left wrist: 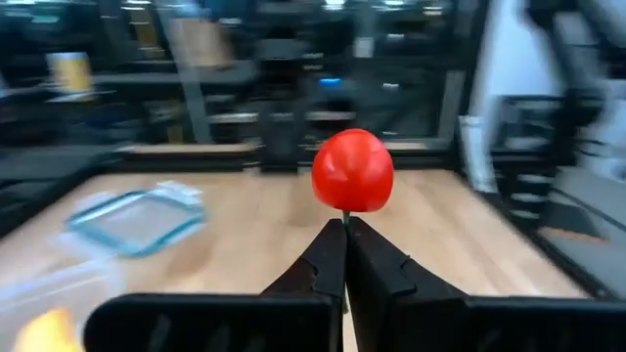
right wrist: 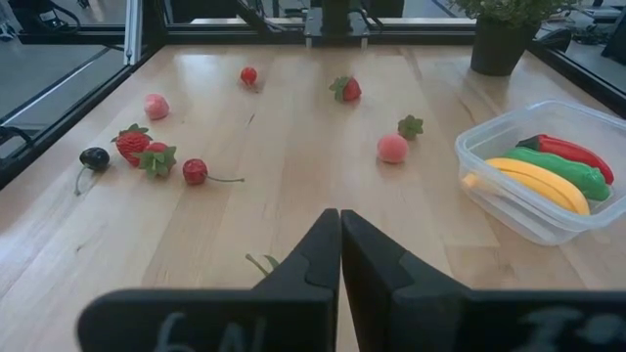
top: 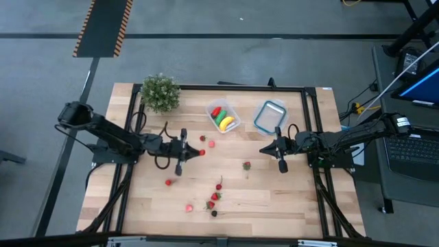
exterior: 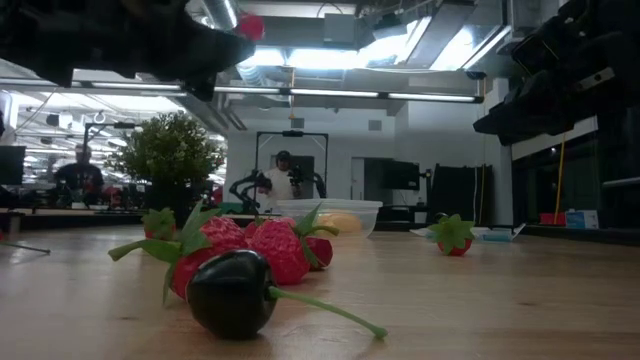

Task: Pick and placing Produce into tupperware
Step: Put the top red cherry into the transparent container

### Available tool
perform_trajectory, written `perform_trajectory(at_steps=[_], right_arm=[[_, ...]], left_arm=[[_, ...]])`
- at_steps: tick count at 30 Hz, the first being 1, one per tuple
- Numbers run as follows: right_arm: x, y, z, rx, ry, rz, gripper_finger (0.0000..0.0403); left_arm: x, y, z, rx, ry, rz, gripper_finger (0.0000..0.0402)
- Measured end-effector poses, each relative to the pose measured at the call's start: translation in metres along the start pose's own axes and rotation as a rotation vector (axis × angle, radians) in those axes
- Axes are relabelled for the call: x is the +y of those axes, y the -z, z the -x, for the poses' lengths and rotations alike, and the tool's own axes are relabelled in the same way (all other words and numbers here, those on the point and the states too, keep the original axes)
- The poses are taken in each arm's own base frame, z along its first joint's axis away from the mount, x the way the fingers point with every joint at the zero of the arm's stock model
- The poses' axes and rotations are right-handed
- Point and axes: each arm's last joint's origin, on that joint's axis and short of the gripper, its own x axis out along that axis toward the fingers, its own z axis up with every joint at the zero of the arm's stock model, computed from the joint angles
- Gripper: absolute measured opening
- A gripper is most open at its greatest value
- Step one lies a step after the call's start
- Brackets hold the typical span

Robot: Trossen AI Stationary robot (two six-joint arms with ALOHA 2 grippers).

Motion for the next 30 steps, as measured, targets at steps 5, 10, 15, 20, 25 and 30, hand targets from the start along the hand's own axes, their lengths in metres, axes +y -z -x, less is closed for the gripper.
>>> perform_trajectory(at_steps=[5, 10, 15, 20, 25, 30], right_arm=[[0.0, 0.0, 0.0, 0.0, 0.0, 0.0, 0.0016], [0.0, 0.0, 0.0, 0.0, 0.0, 0.0, 0.0016], [0.0, 0.0, 0.0, 0.0, 0.0, 0.002, 0.0016], [0.0, 0.0, 0.0, 0.0, 0.0, 0.003, 0.0016], [0.0, 0.0, 0.0, 0.0, 0.0, 0.003, 0.0016], [0.0, 0.0, 0.0, 0.004, 0.0, 0.003, 0.0016]], left_arm=[[0.01, 0.008, -0.004, 0.012, -0.247, 0.031, 0.0], [0.016, 0.013, -0.009, -0.009, -0.333, 0.029, 0.0], [0.026, 0.015, -0.013, -0.016, -0.388, 0.044, 0.0], [0.036, 0.014, -0.025, -0.015, -0.456, 0.056, 0.0], [0.05, 0.013, -0.048, 0.089, -0.489, 0.031, 0.0], [0.069, 0.003, -0.072, 0.286, -0.455, 0.031, 0.0]])
